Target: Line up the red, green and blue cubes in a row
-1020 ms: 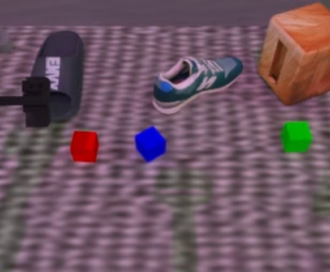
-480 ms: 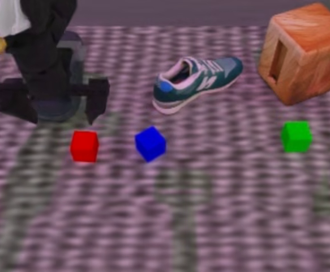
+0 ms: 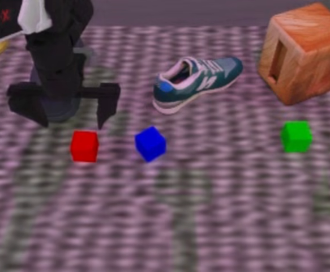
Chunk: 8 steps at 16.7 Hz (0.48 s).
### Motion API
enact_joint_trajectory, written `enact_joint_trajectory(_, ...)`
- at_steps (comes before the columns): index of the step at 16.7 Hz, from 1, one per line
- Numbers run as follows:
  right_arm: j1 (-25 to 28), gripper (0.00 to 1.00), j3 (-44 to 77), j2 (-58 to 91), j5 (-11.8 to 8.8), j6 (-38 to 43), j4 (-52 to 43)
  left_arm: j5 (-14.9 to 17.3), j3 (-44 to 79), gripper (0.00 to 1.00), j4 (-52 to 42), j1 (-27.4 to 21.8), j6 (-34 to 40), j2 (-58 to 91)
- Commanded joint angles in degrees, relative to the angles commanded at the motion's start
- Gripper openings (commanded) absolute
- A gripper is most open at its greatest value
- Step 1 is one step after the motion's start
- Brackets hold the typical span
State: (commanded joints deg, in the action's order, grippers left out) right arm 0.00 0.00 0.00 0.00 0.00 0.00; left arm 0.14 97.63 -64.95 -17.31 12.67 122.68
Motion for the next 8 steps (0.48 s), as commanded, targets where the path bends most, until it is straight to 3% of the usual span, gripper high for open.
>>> enact_joint_trajectory(4,0.00,1.00,0.00,0.00,0.00,0.00,0.00,0.00,-0.87,1.00,1.06,0.23,-0.14,0.26)
enact_joint_trajectory(8,0.00,1.00,0.00,0.00,0.00,0.00,0.00,0.03,-5.55,1.00,9.27,0.15,-0.19,3.46)
